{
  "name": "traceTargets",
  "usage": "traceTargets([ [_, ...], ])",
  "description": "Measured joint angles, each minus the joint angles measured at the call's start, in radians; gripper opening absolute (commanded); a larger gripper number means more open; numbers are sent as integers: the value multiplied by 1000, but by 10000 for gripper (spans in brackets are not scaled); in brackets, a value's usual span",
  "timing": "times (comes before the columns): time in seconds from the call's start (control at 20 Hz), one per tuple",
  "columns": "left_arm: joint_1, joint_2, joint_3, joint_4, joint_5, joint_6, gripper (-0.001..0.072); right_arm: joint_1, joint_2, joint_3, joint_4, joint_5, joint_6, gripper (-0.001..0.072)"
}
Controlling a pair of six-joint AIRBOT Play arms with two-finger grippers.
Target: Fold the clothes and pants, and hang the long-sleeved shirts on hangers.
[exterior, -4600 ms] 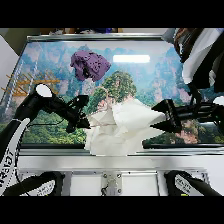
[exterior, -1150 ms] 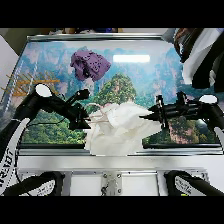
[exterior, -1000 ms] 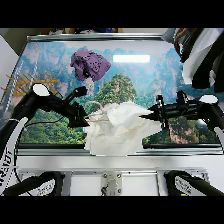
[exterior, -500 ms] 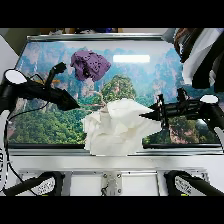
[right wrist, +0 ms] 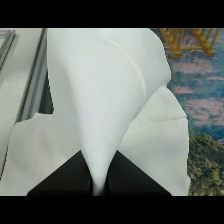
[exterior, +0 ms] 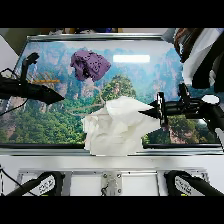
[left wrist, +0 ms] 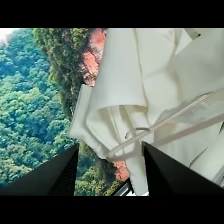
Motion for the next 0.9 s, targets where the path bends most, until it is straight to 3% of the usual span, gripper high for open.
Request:
traceTargets([
  [0.25,56,197,-193,0,123,-181,421,0,77,0,38,-89,87,16],
  [0.3,46,232,-238,-1,141,-216,545,0,91,1,40,-97,106,16],
  [0.35,25,269,-288,-3,162,-254,720,0,105,1,40,-107,124,16],
  [0.5,-94,356,-425,-9,256,-378,720,0,137,1,47,-118,167,16],
  [0.75,-404,420,-563,-11,590,-600,720,0,158,1,46,-126,213,17],
  [0.9,-559,396,-575,-11,743,-678,720,0,162,1,46,-128,231,17],
])
